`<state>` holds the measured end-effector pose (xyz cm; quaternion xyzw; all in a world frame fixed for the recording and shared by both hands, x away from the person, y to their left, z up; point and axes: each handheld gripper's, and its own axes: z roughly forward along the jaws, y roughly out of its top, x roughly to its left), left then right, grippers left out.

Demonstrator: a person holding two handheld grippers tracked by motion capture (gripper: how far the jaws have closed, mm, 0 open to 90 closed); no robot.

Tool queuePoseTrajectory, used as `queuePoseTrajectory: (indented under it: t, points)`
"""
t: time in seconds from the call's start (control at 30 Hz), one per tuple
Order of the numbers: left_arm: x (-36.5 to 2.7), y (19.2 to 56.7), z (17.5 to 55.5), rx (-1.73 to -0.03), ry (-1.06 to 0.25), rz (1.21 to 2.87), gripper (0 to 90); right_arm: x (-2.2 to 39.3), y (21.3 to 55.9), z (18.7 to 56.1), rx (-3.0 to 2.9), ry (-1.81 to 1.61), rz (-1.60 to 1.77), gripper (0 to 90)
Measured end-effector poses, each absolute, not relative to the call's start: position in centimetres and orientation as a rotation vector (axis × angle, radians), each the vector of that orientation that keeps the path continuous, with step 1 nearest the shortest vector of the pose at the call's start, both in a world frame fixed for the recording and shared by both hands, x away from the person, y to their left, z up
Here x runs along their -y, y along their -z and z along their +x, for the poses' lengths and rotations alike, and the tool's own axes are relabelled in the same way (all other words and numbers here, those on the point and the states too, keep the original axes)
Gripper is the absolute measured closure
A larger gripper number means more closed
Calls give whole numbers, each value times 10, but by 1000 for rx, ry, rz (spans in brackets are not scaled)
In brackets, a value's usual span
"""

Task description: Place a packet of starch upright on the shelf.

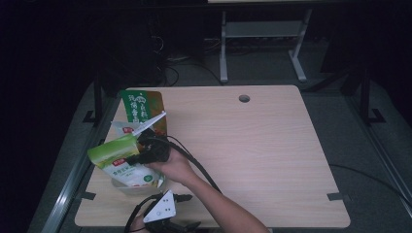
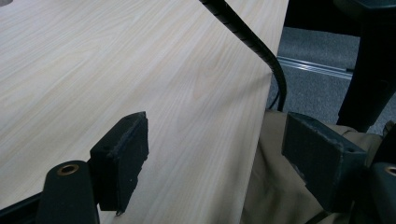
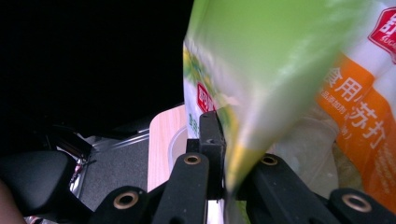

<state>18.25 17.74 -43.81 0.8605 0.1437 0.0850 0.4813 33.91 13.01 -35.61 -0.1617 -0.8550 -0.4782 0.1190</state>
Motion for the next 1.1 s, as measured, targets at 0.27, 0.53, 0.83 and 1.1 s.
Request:
queuePoseTrajectory:
  t: [0.27, 0.53, 0.83, 1.1]
  points:
    - [-177, 438, 182, -356, -201, 2099, 226, -121, 356, 338, 2522, 1395, -482, 876]
    - [-176, 439, 182, -358, -200, 2100, 226, -106, 364, 340, 2512, 1388, -491, 880]
    - [-176, 439, 182, -361, -204, 2101, 227, -99, 369, 342, 2492, 1378, -504, 870]
    - [-177, 439, 183, -375, -199, 2100, 226, -94, 366, 341, 2503, 1385, -486, 759]
